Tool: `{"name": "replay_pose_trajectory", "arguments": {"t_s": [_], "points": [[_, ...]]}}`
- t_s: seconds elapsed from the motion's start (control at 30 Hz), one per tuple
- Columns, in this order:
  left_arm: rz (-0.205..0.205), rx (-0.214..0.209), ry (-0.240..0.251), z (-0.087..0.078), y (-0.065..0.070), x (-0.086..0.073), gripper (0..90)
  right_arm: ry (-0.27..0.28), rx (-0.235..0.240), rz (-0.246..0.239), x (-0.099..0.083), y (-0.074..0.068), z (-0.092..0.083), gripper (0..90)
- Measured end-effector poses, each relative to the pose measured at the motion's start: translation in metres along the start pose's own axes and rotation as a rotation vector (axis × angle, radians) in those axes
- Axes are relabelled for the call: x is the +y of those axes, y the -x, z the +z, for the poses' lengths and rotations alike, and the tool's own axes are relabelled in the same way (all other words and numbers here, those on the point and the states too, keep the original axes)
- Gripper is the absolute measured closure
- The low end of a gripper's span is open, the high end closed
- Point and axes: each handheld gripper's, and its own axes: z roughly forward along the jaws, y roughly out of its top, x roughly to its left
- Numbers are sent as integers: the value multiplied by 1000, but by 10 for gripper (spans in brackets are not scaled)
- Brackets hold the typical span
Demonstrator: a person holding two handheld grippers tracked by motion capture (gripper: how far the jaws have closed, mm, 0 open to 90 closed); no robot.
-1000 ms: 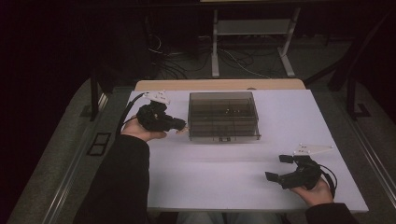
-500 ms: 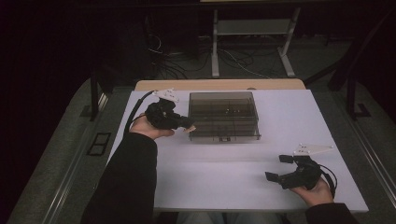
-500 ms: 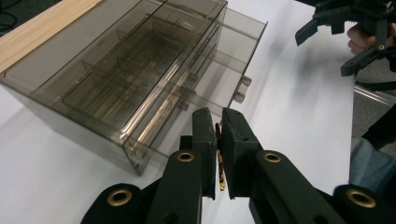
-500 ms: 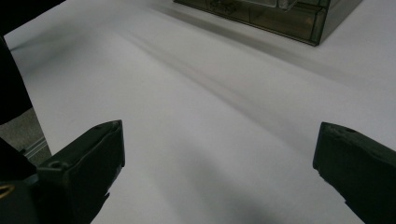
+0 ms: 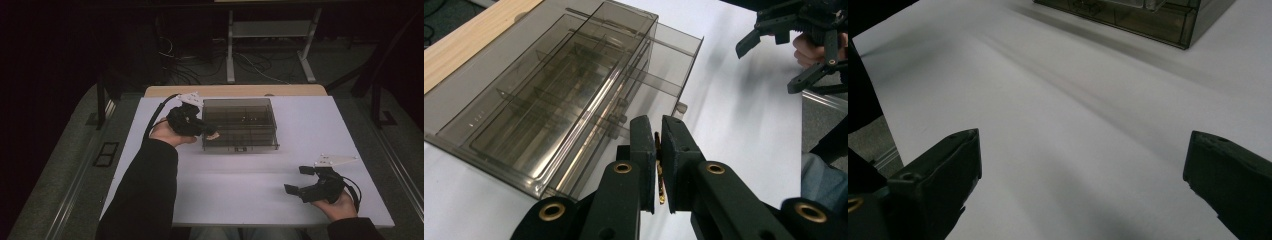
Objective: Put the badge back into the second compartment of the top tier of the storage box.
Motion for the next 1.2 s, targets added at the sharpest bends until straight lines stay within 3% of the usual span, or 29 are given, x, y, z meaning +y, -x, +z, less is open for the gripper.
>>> {"name": "replay_pose_trajectory", "arguments": {"t_s": [0.83, 1.2], "points": [[38, -42, 1, 43, 1, 30, 835, 10, -2, -7, -1, 2, -2, 15], [12, -29, 10, 57, -5, 34, 835, 11, -3, -4, -1, 2, -4, 15]]}}
